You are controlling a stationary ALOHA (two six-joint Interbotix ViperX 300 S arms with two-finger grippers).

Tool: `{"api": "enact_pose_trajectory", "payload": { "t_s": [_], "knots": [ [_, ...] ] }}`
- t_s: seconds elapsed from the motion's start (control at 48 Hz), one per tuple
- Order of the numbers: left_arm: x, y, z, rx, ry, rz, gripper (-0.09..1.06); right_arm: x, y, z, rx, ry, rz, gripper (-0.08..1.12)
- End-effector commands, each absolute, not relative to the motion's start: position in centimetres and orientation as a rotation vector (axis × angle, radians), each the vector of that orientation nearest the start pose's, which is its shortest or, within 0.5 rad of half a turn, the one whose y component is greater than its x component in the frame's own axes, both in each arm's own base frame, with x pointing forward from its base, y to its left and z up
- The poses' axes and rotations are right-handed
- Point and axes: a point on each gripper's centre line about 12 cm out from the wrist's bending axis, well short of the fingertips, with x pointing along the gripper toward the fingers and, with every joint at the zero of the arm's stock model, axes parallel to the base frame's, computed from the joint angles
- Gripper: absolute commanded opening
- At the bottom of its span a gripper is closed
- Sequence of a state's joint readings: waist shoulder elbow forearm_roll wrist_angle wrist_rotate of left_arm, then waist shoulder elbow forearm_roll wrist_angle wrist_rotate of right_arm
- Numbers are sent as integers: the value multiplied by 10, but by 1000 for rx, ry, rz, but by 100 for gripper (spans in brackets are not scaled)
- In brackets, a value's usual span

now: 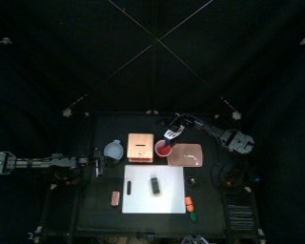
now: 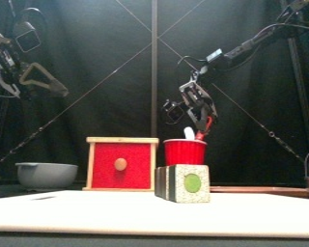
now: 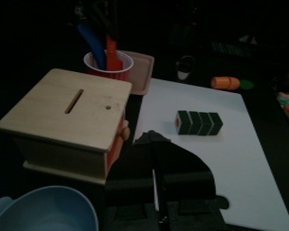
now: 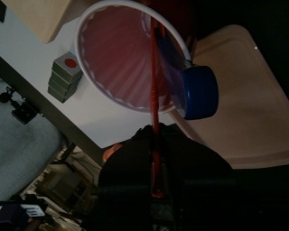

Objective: Place sushi on board then cut the sushi with the knife then place the pieces on the plate
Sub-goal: Grasp knife edge with left hand

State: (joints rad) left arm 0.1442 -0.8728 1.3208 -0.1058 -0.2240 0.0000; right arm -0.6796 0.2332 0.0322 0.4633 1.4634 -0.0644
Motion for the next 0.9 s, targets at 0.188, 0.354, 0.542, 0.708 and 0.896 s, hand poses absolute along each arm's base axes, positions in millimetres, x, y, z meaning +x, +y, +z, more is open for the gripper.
{"api": "enact_pose_trajectory", "payload": {
  "t_s": [0.188,0.354,0.542,0.708,0.896],
  "knots": [
    [194,32,214,-117,202,181,-1,349,-212,251,886,1408,-138,35],
    [194,31,214,-117,202,180,-1,349,-212,255,883,1409,-134,35],
    [194,32,215,-117,199,181,-1,346,-213,268,869,1410,-132,35],
    [195,31,217,-116,195,179,-1,343,-213,285,843,1380,-134,35],
    [195,32,217,-115,193,179,-1,336,-211,300,831,1362,-135,35]
  ]
}}
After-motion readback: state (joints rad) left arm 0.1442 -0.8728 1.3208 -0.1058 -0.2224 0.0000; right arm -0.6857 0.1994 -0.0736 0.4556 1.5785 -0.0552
